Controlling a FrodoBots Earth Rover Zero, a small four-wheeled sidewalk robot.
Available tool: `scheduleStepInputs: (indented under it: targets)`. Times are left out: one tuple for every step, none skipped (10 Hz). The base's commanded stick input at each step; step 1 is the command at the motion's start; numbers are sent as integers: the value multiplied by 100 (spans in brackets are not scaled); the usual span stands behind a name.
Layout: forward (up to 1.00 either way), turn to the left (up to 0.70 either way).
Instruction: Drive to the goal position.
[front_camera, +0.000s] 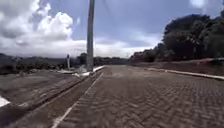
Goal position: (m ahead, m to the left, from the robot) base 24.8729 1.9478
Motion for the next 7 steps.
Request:
scheduleStepInputs:
  targets:
    - [100, 0]
    - [100, 0]
    - [100, 0]
    - [100, 0]
    - [100, 0]
    - [100, 0]
    - [100, 0]
